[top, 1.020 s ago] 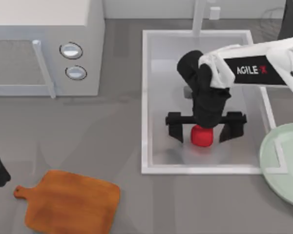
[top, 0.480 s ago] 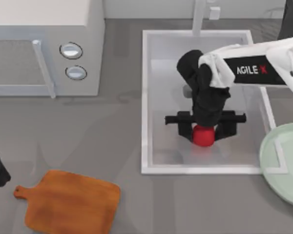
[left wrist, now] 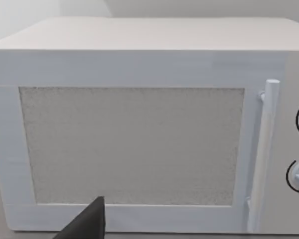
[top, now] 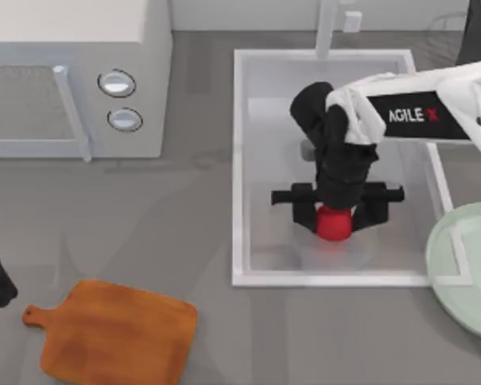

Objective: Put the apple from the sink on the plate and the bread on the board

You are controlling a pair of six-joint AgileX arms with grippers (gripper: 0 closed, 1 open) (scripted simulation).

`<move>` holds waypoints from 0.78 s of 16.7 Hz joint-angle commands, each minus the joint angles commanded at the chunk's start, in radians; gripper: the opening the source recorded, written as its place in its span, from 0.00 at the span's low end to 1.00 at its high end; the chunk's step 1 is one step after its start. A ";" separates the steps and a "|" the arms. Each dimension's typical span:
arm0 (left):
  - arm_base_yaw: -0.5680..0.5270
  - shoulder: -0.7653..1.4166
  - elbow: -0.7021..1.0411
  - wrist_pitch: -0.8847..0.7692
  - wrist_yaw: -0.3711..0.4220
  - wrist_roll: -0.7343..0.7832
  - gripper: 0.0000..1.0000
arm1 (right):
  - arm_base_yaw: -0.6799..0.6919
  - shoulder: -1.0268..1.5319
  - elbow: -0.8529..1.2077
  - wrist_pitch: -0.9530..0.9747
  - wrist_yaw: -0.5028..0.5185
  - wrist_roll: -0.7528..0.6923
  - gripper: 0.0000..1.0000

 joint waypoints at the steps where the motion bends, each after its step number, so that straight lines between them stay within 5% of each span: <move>1: 0.000 0.000 0.000 0.000 0.000 0.000 1.00 | 0.000 -0.002 0.003 -0.003 0.000 0.000 0.00; 13: 0.000 0.000 0.000 0.000 0.000 0.000 1.00 | -0.001 -0.154 0.141 -0.295 -0.002 -0.002 0.00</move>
